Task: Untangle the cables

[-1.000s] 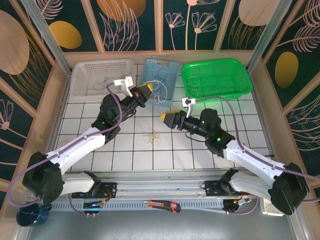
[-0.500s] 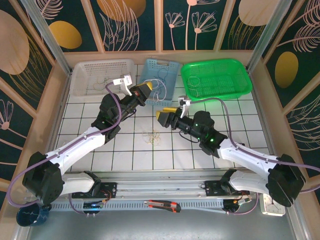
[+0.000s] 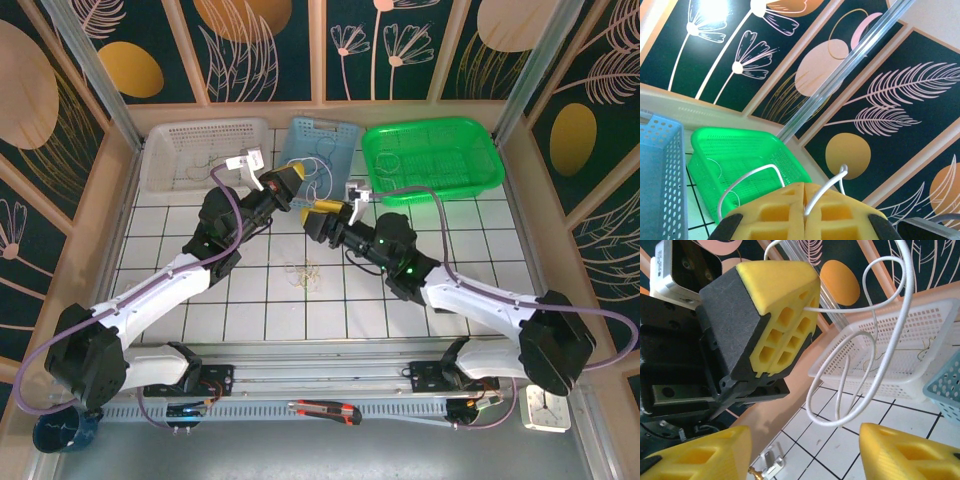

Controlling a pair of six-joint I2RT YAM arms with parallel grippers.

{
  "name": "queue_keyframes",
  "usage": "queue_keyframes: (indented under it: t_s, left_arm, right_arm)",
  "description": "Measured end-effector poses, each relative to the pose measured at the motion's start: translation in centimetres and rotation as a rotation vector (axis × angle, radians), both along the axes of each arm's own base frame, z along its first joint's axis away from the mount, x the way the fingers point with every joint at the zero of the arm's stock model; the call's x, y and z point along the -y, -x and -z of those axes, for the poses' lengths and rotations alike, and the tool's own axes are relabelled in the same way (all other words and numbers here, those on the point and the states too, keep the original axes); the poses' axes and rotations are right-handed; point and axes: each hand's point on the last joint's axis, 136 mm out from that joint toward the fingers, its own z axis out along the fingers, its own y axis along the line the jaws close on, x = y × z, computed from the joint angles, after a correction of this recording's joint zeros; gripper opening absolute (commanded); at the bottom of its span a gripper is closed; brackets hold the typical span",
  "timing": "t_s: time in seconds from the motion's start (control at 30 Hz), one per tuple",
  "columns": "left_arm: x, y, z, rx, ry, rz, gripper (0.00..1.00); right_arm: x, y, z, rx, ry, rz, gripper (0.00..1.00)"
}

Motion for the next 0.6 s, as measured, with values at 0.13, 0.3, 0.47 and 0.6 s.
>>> queue_keyframes:
  t_s: [0.13, 0.3, 0.47, 0.6]
  left_arm:
    - [0.0, 0.0, 0.0, 0.0, 0.001, 0.0, 0.0]
    - [0.0, 0.0, -0.1, 0.002, 0.002, 0.0, 0.0]
    - [-0.1, 0.1, -0.3, 0.006, 0.005, -0.002, 0.0]
    - [-0.2, 0.0, -0.3, 0.006, 0.005, -0.009, 0.0]
  right_arm:
    - [-0.3, -0.5, 0.5, 0.004, 0.018, 0.011, 0.32]
    - [-0.1, -0.7, 0.6, 0.002, 0.017, 0.03, 0.01]
    - [0.8, -0.5, 1.2, -0.009, 0.02, 0.054, 0.0]
    - [2.4, 0.1, 2.1, -0.018, 0.024, 0.079, 0.0]
